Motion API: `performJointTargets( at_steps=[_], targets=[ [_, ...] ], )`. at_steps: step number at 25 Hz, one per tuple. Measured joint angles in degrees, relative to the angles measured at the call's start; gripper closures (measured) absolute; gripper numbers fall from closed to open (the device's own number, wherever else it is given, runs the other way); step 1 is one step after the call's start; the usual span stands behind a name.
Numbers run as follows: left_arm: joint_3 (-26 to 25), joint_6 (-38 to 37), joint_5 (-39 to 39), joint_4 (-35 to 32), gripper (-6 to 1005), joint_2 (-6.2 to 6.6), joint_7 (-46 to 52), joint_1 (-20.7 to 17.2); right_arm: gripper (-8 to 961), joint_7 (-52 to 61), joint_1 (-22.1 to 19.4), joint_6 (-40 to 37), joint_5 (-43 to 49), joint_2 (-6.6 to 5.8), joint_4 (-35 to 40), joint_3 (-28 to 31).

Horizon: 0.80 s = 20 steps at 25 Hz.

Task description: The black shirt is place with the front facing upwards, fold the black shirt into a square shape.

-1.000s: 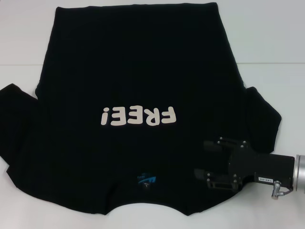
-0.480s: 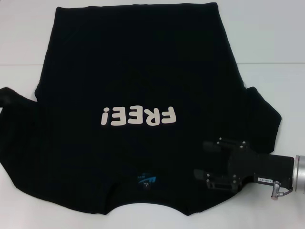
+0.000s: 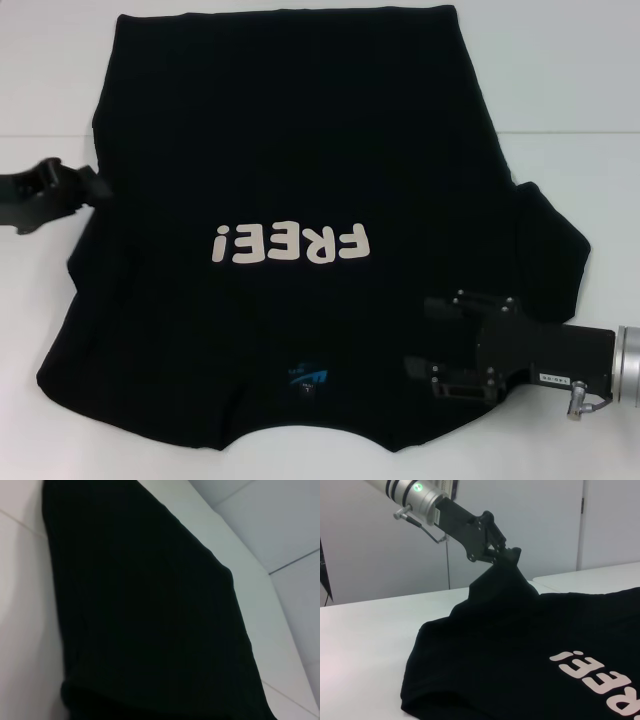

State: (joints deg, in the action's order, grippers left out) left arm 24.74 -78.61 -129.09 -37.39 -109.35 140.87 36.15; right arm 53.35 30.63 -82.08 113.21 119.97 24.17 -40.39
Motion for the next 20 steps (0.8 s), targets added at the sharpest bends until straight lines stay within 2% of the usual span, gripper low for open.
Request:
performJointTargets(
  at_steps=[6,11,15,20],
  targets=[
    [-0.42,2.36,2.56,4.22,882,-0.83,-2.73,-0.13,147,0.00,0.18,0.00,0.00,0.00,-0.41,-0.13],
    [-0.66,3.42,11.68,9.80,709,-1.63,-7.40,-1.99,147,0.00,0.12,0.00,0.00,0.00,-0.47,-0.01],
    [-0.70,3.01,14.62,11.60,583,-1.19,-9.77,-3.24,147,0.00,-0.02,-0.02,0.00,0.00,-0.52,0.19],
    [-0.28,2.14,12.73,11.55,430,-0.16,-8.03,-5.42,147,0.00,-0.18,-0.09,0.00,0.00,-0.53,0.38]
  ],
)
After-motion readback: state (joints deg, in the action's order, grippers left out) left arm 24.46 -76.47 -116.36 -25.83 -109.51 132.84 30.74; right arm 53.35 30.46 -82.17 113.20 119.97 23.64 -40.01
